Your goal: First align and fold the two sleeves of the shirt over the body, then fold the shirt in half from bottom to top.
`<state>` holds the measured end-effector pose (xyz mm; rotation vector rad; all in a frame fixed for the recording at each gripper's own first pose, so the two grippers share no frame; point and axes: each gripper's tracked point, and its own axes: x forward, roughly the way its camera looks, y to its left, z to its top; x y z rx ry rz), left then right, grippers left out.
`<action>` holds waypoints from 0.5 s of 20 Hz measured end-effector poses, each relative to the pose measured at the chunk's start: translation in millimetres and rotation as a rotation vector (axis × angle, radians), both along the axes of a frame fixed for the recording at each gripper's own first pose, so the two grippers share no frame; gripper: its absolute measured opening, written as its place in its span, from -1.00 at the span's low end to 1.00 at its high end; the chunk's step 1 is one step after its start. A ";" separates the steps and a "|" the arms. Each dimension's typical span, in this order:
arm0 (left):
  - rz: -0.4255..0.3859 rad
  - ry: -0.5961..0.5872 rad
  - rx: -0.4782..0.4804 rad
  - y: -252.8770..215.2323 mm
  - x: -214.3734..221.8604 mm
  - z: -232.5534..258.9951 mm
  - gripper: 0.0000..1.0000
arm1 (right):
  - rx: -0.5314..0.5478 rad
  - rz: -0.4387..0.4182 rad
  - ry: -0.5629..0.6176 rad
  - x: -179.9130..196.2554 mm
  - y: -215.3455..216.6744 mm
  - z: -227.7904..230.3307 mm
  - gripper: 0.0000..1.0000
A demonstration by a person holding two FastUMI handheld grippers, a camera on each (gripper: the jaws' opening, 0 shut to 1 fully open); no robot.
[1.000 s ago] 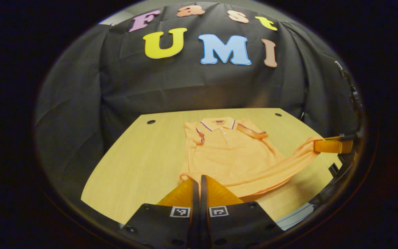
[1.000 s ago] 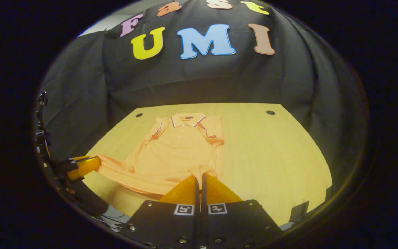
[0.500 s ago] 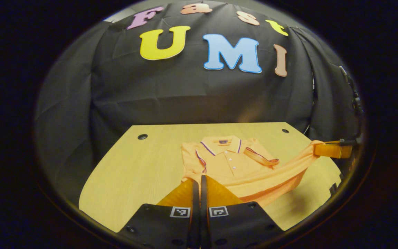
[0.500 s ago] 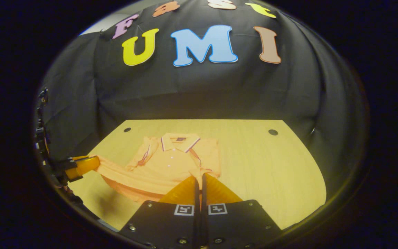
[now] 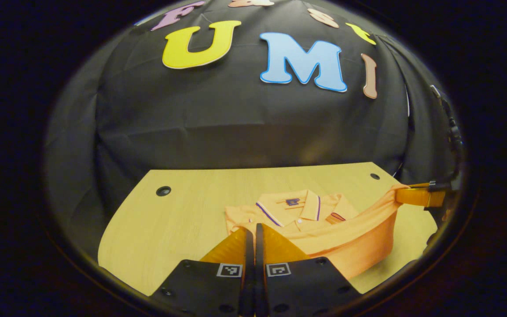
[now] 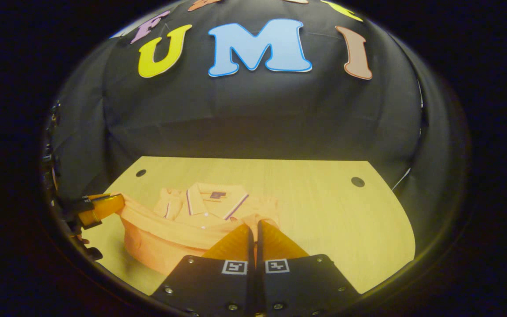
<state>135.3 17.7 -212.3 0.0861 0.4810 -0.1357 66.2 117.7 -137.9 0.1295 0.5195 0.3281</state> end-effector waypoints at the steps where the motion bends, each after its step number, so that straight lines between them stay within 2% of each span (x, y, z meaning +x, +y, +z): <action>1: -0.009 0.004 0.000 0.5 10.8 -4.6 -0.89 | -0.006 -0.009 0.003 10.1 0.8 -1.5 -0.99; 10: -0.038 0.034 -0.019 12.8 104.8 -33.6 -0.89 | -0.066 -0.055 0.023 93.5 18.2 -22.3 -0.99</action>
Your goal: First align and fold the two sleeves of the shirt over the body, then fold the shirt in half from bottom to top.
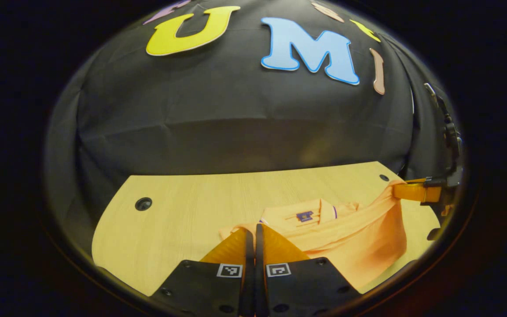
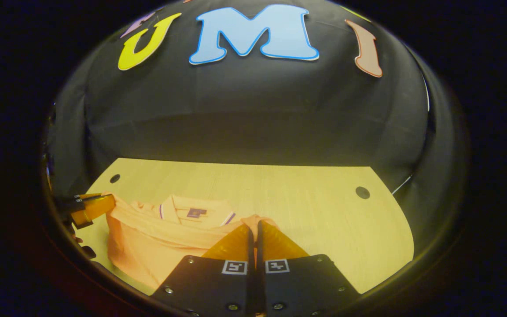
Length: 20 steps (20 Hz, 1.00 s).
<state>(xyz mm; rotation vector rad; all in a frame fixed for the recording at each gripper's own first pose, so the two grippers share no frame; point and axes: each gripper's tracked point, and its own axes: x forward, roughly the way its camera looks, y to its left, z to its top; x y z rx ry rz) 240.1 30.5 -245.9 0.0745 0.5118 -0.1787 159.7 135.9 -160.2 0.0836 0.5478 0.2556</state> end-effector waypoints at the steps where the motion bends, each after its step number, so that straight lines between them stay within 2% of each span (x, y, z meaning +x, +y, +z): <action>1: 0.003 0.003 0.000 1.4 6.6 -5.7 -0.89 | -0.003 0.000 0.005 6.1 4.1 -2.9 -0.99; 9: 0.012 0.025 0.007 8.9 44.5 -40.4 -0.89 | -0.060 -0.019 0.043 43.6 17.9 -29.9 -0.99; 12: 0.008 0.033 0.010 8.5 48.2 -49.6 -0.89 | -0.070 -0.024 0.071 46.8 18.2 -39.8 -0.99; 16: 0.005 0.041 0.013 7.5 48.2 -52.7 -0.88 | -0.091 -0.013 0.073 47.9 19.7 -42.6 -0.84; 18: 0.005 0.034 0.011 6.1 48.6 -48.7 -0.77 | -0.092 -0.004 0.069 47.4 20.6 -40.9 -0.84; 20: 0.008 0.031 0.013 4.7 47.1 -43.4 -0.76 | -0.104 0.000 0.061 45.3 18.9 -36.5 -0.84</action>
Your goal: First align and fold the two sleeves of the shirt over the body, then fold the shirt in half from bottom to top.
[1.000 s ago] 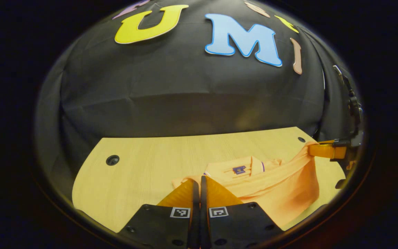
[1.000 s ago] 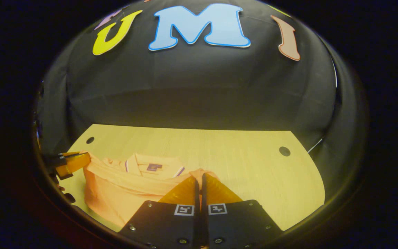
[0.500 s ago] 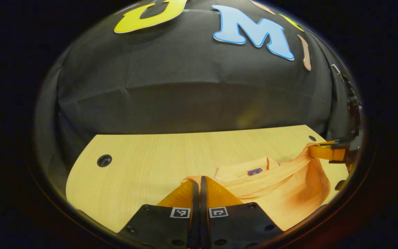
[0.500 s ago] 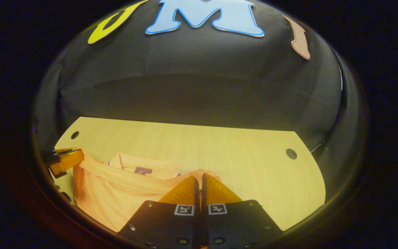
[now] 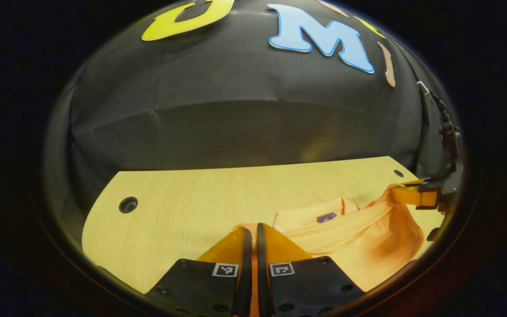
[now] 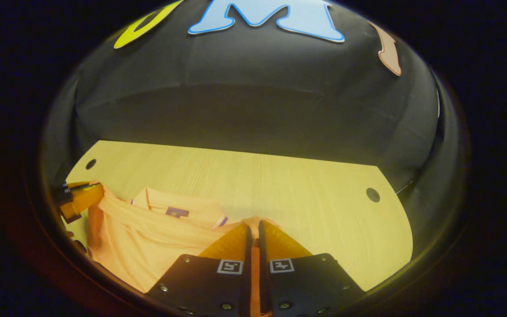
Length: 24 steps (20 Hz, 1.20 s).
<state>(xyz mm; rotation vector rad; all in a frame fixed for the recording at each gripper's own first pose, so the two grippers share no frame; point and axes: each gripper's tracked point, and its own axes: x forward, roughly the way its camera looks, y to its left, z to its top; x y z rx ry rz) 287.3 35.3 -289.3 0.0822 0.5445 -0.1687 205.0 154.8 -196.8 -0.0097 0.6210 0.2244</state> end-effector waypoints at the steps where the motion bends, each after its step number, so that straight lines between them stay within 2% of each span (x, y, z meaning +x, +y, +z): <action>1: 0.000 -0.001 0.000 -1.4 -3.7 4.5 -0.76 | -0.006 0.005 -0.015 0.5 -1.1 2.8 -0.79; 2: 0.001 -0.004 -0.002 -2.3 -5.6 9.2 -0.75 | -0.008 0.011 -0.028 -1.9 -1.3 8.2 -0.60; 4: 0.012 -0.025 0.005 -0.9 -7.6 23.0 -0.14 | -0.013 0.016 -0.063 -5.6 -3.2 22.0 -0.51; 5: 0.018 -0.039 0.005 -0.4 -10.1 32.0 0.17 | -0.012 0.022 -0.077 -9.1 -3.5 29.9 0.07; 6: 0.027 -0.055 0.004 0.8 -12.0 43.5 0.20 | -0.010 0.031 -0.093 -12.5 -3.4 37.1 0.30; 7: 0.033 -0.071 -0.004 1.2 -16.8 53.8 0.19 | -0.012 0.035 -0.114 -16.4 -5.5 46.7 0.40; 8: 0.043 -0.091 -0.012 1.5 -21.9 66.2 0.29 | -0.013 0.039 -0.140 -20.5 -6.7 57.5 0.45; 10: 0.058 -0.134 -0.019 2.4 -33.2 88.3 0.53 | -0.007 0.053 -0.190 -32.9 -10.5 78.6 0.76; 12: 0.063 -0.167 -0.022 -1.7 -48.9 104.5 0.80 | 0.003 0.070 -0.232 -48.9 -16.5 97.6 0.88; 14: 0.080 -0.201 -0.014 -5.1 -67.5 119.5 0.89 | 0.015 0.077 -0.274 -66.9 -26.1 115.7 0.90; 24: 0.096 -0.341 -0.020 -39.9 -169.6 186.2 0.87 | 0.094 0.057 -0.416 -168.9 -83.6 163.0 0.89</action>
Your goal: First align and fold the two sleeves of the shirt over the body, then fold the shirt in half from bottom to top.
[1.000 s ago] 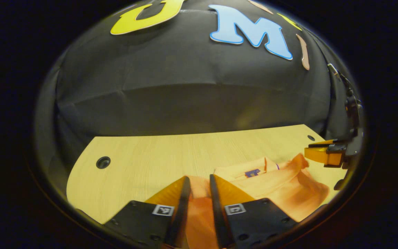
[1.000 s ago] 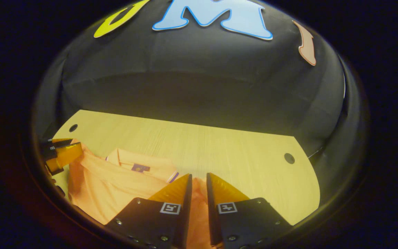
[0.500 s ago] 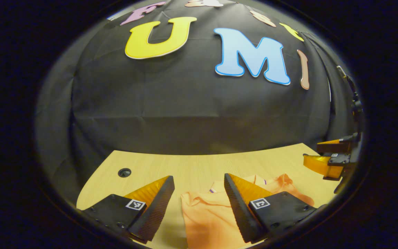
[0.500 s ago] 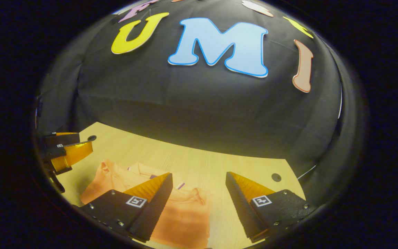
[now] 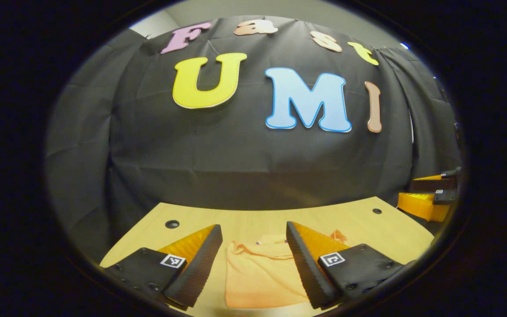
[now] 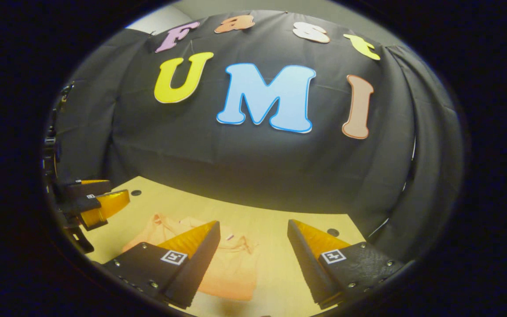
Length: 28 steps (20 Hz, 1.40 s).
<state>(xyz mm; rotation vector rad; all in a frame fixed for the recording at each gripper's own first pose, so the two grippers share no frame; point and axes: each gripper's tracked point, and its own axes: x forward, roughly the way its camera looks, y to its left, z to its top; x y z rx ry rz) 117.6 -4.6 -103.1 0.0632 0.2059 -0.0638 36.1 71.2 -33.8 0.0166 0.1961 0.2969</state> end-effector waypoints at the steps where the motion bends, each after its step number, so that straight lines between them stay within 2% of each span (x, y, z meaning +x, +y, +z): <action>1: 0.000 -0.013 -0.001 -4.4 -14.0 4.6 0.87 | 0.007 -0.005 -0.009 -9.0 -7.3 2.4 0.89; 7: 0.037 -0.083 0.023 -29.0 -99.6 32.2 0.87 | 0.040 -0.001 -0.040 -60.2 -42.5 10.5 0.89; 13: 0.059 -0.122 0.025 -47.0 -151.9 48.9 0.86 | 0.041 -0.008 -0.098 -97.1 -72.5 23.1 0.89; 21: 0.040 -0.146 0.018 -57.4 -178.1 60.8 0.87 | 0.047 -0.054 -0.128 -119.4 -94.1 32.3 0.89; 28: 0.046 -0.148 0.013 -42.9 -185.4 62.6 0.87 | 0.054 -0.061 -0.137 -130.3 -81.8 33.4 0.89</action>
